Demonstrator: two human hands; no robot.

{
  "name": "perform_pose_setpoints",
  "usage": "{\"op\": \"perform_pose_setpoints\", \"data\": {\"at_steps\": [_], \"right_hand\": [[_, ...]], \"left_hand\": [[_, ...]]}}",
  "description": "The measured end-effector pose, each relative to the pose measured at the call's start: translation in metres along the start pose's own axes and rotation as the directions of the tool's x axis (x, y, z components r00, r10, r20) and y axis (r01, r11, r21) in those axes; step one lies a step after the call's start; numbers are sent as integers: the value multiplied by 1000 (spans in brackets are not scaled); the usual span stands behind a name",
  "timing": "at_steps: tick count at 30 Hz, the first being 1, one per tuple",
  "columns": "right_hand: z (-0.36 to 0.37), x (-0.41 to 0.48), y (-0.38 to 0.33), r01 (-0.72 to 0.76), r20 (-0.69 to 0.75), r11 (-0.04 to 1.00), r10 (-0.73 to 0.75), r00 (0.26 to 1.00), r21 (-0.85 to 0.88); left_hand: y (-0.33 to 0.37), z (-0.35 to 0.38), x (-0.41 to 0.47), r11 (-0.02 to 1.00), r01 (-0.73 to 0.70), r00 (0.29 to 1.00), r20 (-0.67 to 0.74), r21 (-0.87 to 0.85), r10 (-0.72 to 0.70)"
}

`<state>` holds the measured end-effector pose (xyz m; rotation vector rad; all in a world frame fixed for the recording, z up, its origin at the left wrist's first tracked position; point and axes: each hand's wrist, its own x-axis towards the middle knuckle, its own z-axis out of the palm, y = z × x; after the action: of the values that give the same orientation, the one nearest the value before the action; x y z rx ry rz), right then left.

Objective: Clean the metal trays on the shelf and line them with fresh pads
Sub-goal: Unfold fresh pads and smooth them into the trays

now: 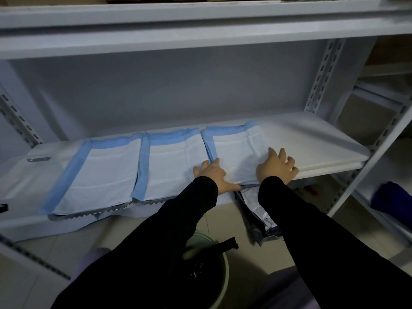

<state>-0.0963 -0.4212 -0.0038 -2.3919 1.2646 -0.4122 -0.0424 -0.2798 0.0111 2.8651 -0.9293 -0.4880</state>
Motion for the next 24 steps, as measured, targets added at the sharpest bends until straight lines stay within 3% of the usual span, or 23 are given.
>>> {"op": "perform_pose_setpoints", "data": {"at_steps": [3, 5, 9, 20, 24], "right_hand": [[4, -2, -10, 214, 50, 977, -213, 976, -14], [9, -2, -16, 318, 173, 947, -307, 936, -42], [17, -1, -15, 322, 404, 932, -232, 885, -170], [23, -8, -13, 335, 426, 886, -181, 887, -322], [19, -14, -27, 356, 398, 899, -239, 886, -253]], "left_hand": [[-4, 2, -1, 1000, -26, 999, 18, 8, 26], [-6, 3, 0, 999, -39, 999, 20, 4, 38], [-9, 4, 0, 996, -56, 997, 58, 73, 52], [-22, 18, -2, 984, -137, 990, 36, 118, 134], [-34, 13, -11, 998, 50, 999, -21, 33, -49]]}}
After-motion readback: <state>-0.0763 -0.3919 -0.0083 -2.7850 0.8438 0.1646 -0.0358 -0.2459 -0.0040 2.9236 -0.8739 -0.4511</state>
